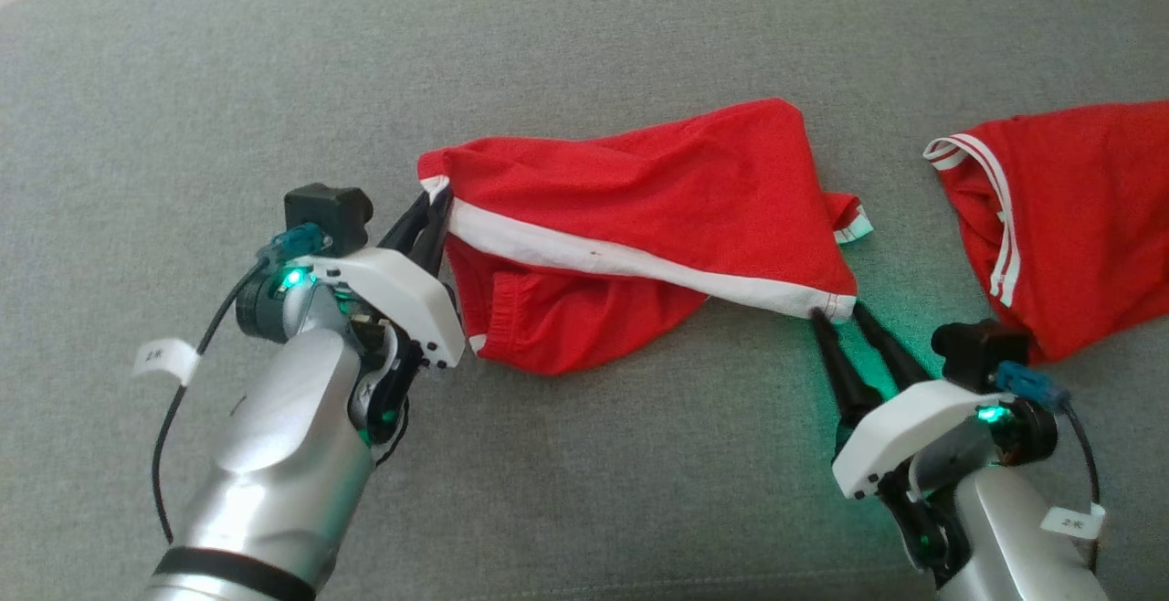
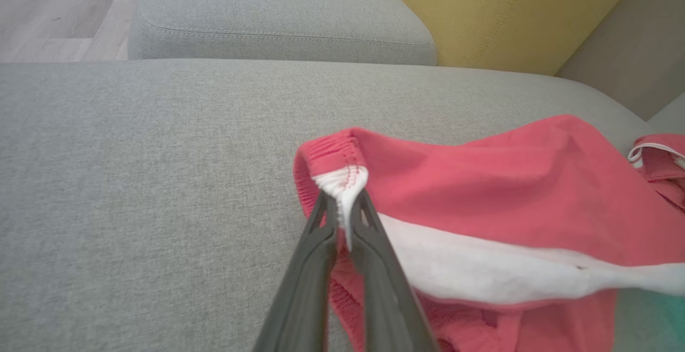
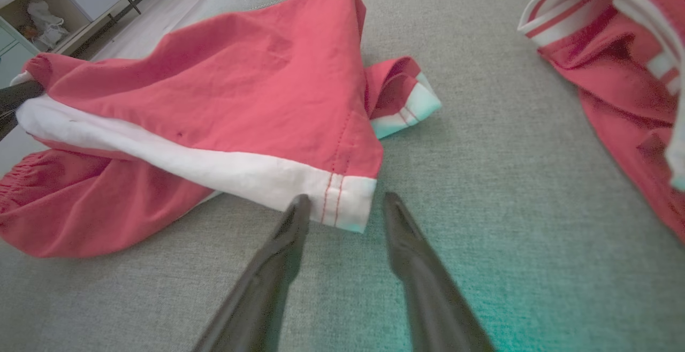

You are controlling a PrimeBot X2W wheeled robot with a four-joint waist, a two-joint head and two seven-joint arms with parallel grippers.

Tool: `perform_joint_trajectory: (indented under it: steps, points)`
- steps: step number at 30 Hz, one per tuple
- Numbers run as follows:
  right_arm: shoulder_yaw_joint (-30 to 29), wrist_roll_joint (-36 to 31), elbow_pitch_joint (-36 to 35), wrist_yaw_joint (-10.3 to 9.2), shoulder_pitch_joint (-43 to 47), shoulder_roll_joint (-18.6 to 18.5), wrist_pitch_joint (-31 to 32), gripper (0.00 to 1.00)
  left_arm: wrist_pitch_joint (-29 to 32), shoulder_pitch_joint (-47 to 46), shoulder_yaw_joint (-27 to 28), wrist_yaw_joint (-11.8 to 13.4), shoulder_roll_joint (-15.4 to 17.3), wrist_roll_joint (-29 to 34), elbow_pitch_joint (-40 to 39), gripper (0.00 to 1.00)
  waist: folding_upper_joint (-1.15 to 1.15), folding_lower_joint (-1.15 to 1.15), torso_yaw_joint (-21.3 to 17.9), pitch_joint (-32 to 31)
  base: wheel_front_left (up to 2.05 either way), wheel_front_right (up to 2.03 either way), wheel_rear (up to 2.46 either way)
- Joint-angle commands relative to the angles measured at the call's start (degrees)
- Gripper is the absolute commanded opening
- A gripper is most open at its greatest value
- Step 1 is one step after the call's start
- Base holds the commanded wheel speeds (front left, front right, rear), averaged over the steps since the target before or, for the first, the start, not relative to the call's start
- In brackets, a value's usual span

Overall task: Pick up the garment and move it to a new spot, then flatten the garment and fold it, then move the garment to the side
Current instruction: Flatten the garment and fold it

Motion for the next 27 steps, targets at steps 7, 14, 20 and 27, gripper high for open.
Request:
perform_joint_trajectory:
  steps: [7, 14, 20, 27]
  points:
    - [0.69, 2.05, -1.46, 0.39, -3.01, -1.3, -2.68, 0.0, -3.14, -2.82, 1.54, -0.16, 1.45, 0.38, -2.63, 0.0, 0.0, 0.0, 0.23, -0.31, 0.0, 0.0, 0.0]
    - [-1.8, 1.2, -8.18, 0.39, -3.29, -3.47, -3.61, 0.0, -4.96, -1.54, 1.22, 1.1, 3.72, 1.96, -9.44, 0.0, 0.0, 0.0, 0.17, -2.74, 0.0, 0.0, 0.0]
    - [-4.7, -0.75, -18.54, 0.39, -5.63, -6.3, -1.75, 0.0, -2.42, -1.08, 0.29, 2.45, 7.0, 3.99, -20.71, 0.0, 0.0, 0.0, 0.57, -5.84, 0.0, 0.0, 0.0]
    - [-7.42, -2.02, -28.95, 0.39, -11.44, -8.59, 1.92, 0.0, 3.17, -2.62, 1.16, 4.28, 10.97, 5.19, -33.84, 0.0, 0.0, 0.0, 1.06, -9.01, 0.0, 0.0, 0.0]
